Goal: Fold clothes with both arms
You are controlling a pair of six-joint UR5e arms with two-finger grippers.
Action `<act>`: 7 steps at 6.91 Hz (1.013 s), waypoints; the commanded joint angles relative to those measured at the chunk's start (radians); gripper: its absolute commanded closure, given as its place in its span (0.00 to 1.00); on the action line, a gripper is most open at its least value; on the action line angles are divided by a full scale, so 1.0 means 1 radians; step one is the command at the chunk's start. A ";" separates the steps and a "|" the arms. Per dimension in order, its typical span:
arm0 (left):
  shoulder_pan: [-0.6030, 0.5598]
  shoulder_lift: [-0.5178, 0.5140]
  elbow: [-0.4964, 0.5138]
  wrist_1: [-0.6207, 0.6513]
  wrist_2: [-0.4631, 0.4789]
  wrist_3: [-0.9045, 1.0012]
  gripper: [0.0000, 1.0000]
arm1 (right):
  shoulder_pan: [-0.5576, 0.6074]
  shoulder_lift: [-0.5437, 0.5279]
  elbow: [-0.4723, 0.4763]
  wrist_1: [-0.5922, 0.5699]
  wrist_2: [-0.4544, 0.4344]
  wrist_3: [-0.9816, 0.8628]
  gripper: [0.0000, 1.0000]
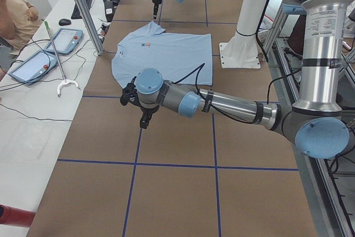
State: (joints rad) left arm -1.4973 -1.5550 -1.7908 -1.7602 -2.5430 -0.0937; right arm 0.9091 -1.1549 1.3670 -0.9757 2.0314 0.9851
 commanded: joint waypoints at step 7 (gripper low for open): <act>0.002 0.010 -0.002 -0.002 0.000 0.002 0.00 | -0.029 0.044 -0.080 0.009 -0.095 0.060 0.78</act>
State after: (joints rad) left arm -1.4956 -1.5448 -1.7933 -1.7625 -2.5433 -0.0919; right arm 0.8804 -1.1108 1.2890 -0.9665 1.9472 1.0452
